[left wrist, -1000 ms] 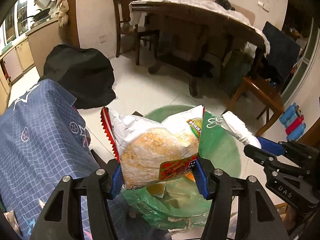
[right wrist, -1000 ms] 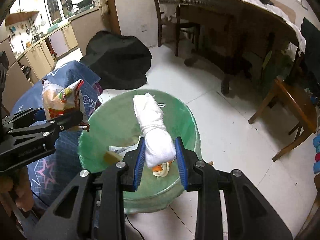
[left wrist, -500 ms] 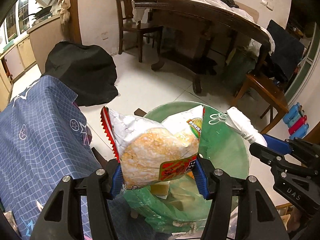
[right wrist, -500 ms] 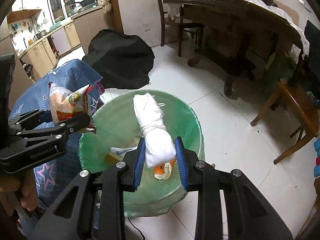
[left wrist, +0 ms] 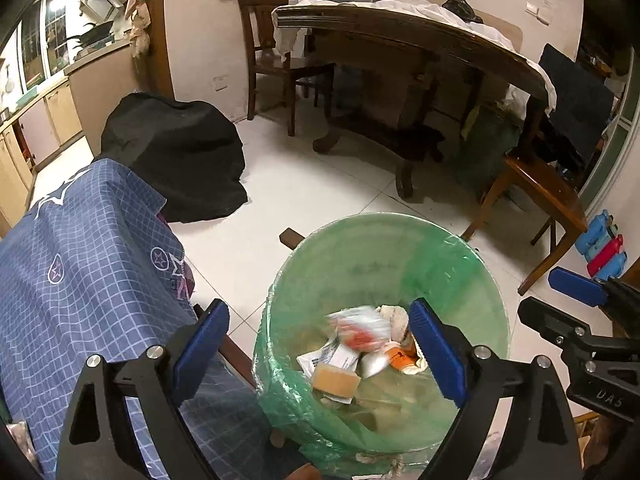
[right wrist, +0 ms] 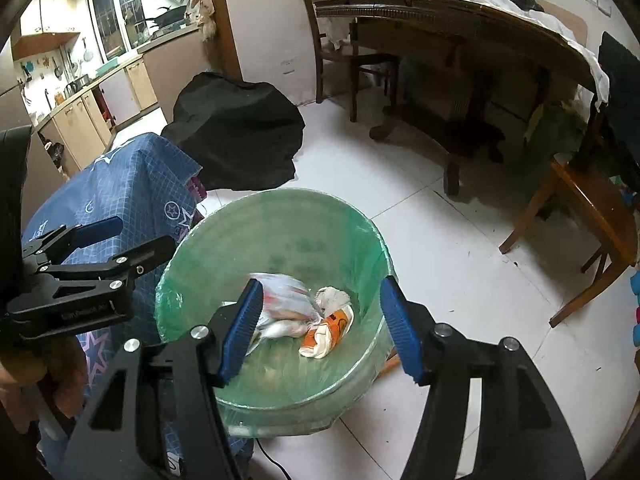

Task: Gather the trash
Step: 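Carry chip bag and cloth to the green bin and open both tools, then grasp the gold wrapper with the left tool while the right tool grasps the crumb bag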

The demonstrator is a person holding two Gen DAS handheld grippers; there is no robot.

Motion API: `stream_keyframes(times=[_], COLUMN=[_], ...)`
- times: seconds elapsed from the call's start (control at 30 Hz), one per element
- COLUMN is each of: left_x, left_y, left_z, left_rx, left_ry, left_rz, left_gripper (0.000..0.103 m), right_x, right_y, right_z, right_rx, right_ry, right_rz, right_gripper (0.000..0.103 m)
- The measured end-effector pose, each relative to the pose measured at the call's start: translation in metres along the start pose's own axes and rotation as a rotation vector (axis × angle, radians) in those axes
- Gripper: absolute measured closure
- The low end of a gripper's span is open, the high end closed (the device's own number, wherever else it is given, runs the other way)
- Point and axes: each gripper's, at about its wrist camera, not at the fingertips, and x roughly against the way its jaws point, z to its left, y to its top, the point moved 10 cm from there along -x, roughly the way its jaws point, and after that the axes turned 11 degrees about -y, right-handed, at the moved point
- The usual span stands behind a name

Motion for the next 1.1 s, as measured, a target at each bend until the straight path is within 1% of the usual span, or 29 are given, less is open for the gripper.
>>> stream_keyframes(times=[0.2,0.4,0.47,0.53,0.7,0.9,1.0,1.1], left_x=[0.003,0.015,0.024,0.033,0.061,0.117,0.154,0.185], left_y=[-0.003,-0.01,-0.015,-0.022,-0.039,-0.072,-0.094,-0.116], left_z=[0.001,0.004,0.005,0.007,0.017,0.054,0.085,0.119], left_rx=[0.001,0.001,-0.004,-0.008,-0.014,0.013,0.054,0.098], left_ry=[0.004,0.011,0.015,0.013,0.022,0.043,0.064,0.1], left_rz=[0.002,-0.007,-0.015,-0.022,-0.039,-0.086,-0.12,-0.146], left_gripper=[0.012,0.012,0.012,0.012,0.012,0.012,0.012,0.012], right_x=[0.004,0.017,0.024,0.033,0.055,0.083,0.098,0.106], right_y=[-0.001,-0.001,-0.002,-0.002,-0.01,-0.018,-0.024,-0.031], right_z=[0.002,0.009,0.014,0.021,0.051,0.095,0.124,0.151], right_rx=[-0.001,0.001,0.003,0.007,0.033,0.061,0.096,0.114], right_ry=[0.002,0.014,0.024,0.04,0.095,0.199,0.254,0.309], right_rz=[-0.012,-0.04,-0.055,-0.076,-0.119,-0.178,-0.198,-0.19], right_gripper=[0.045,0.045,0.044,0.042,0.039,0.033,0.029,0.025])
